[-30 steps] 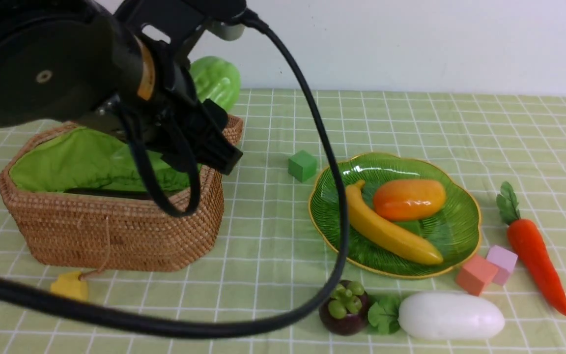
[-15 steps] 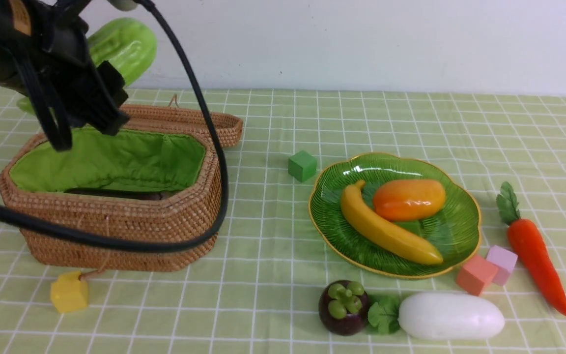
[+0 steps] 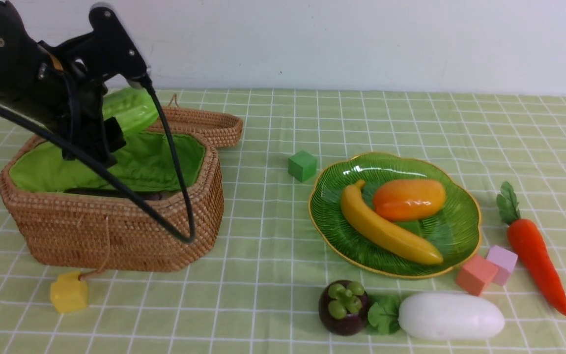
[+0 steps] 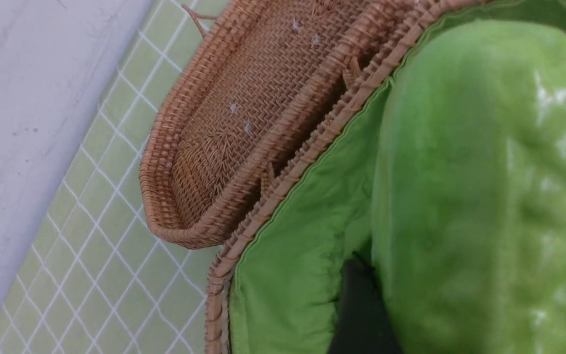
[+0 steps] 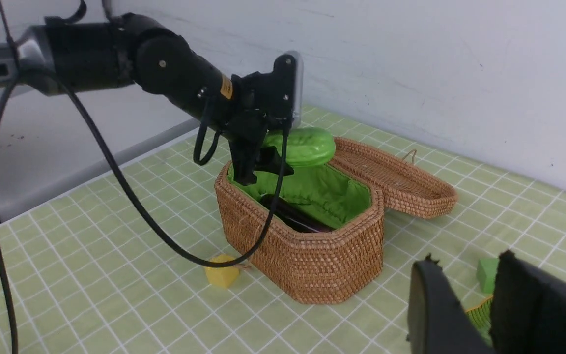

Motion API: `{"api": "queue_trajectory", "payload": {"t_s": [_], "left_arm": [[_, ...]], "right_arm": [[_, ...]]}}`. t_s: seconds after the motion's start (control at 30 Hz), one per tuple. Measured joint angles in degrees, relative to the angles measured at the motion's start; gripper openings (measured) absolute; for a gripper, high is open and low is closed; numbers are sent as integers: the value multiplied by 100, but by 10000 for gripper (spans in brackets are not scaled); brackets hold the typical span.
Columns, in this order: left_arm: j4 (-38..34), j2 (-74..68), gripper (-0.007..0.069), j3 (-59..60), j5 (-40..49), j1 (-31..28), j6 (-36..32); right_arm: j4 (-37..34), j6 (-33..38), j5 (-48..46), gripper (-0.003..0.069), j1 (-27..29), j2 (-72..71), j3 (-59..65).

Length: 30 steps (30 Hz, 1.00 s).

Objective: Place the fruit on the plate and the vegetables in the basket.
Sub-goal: Take a chayote with your left arm and place it on the basket on the left, then use the right arm to grab a mangosteen and put it into the right plate

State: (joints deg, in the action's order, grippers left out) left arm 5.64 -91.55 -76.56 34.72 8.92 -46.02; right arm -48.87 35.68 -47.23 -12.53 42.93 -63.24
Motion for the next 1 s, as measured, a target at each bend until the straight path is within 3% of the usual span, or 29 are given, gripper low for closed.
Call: {"api": "queue_trajectory", "payload": {"t_s": [0.27,0.47,0.63,0.77,0.87,0.9,0.93,0.97,1.0], "left_arm": [[517,-90,454,0,-151,0,691],[592,-69,618,0,-199,0,1175],[516,107,624,0,-73,7,1411],[-95,326,551,0,248,135,1826],[-908,596,329,0,796,659,2330],[-939,608,313,0,796,695,2356],[-1058,648,244,0,931,846,2454],[-1206,726,120,0,1092,1121,2614],[-1256,760,48,0,1174,1284,2719]], "right_arm": [[0,0,-1,198,0,0,0],[-1,0,-1,202,0,0,0],[-1,0,-1,206,0,0,0],[50,0,-80,209,0,0,0],[270,-108,-475,212,0,0,0],[281,-109,-475,212,0,0,0],[319,-131,-589,213,0,0,0],[363,-148,-697,213,0,0,0],[404,-155,-754,213,0,0,0]]}}
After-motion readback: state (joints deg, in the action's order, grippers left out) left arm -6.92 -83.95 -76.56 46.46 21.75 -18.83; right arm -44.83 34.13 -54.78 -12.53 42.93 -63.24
